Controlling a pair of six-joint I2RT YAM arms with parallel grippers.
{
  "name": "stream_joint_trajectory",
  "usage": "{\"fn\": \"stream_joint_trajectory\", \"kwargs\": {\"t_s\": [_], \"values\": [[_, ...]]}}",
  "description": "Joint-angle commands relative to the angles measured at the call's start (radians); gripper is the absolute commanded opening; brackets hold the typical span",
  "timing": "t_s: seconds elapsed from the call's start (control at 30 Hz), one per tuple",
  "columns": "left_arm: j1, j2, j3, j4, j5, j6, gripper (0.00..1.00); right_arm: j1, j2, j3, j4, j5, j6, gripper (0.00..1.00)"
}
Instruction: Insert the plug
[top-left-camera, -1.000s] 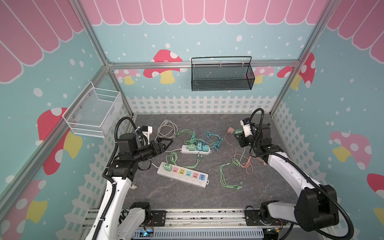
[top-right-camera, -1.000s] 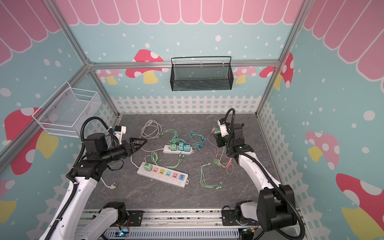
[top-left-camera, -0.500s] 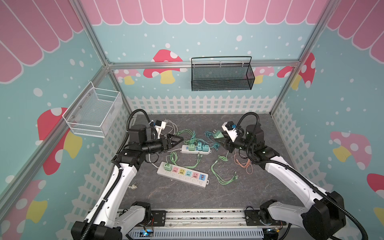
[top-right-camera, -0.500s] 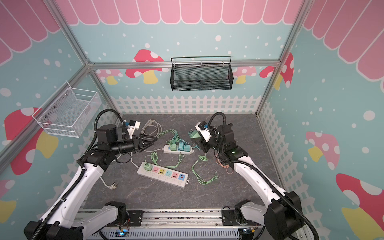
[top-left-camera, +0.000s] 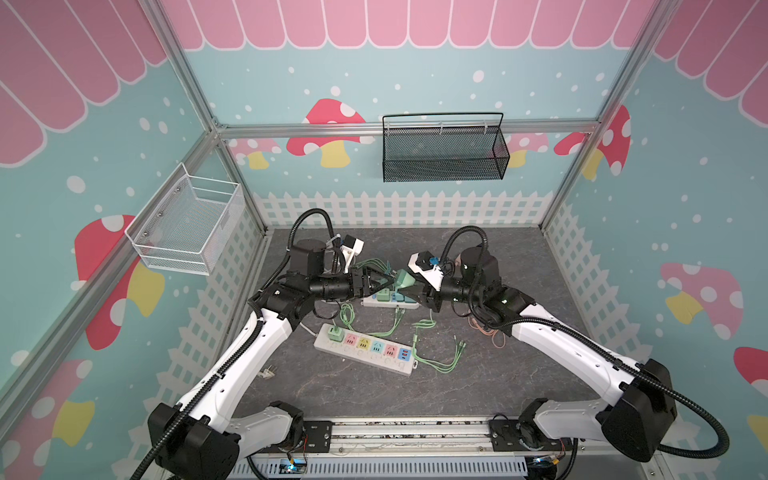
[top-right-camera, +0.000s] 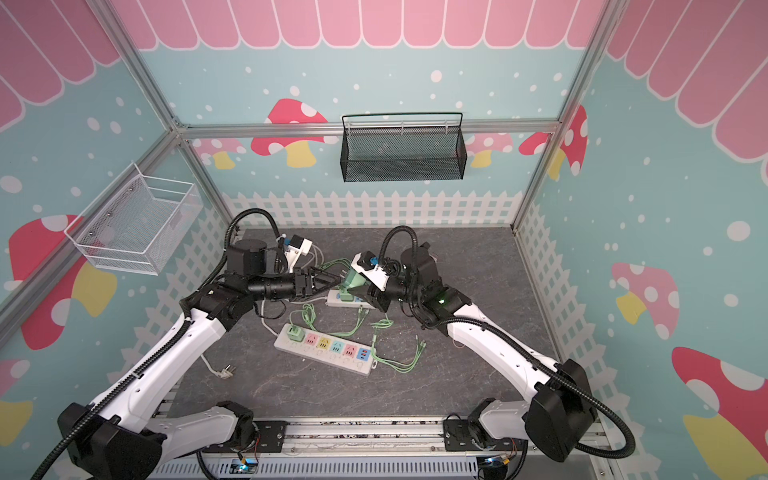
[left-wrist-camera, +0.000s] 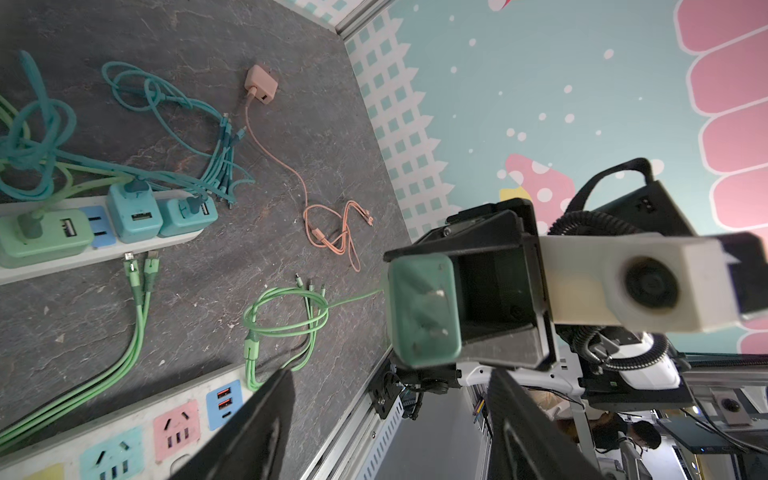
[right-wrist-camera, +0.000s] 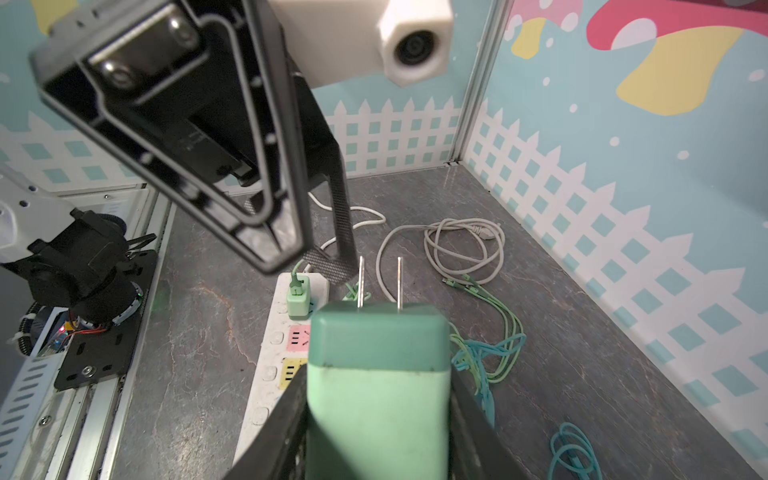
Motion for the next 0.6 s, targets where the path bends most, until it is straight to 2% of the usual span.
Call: {"fn": "stream_joint_trajectory", "kwargs": {"t_s": [0.0,0.37,0.57], "values": [[-0.011,0.006,0.034,-0.001,-0.029,0.022,0.72,0.026,0.021,0.047,-0.023,0.005,-0.062,0.05],[-0.035,0.049,0.064,-0.034,-0.014,0.053,0.53,0.066,0.053,0.082,-0.051,0.035,-0.101,0.05],[-0.05,0.067,0.08,-0.068,-0.013,0.074,0.38,0.069,0.064,0.092,-0.054,0.047,-0.111,0.08]]}}
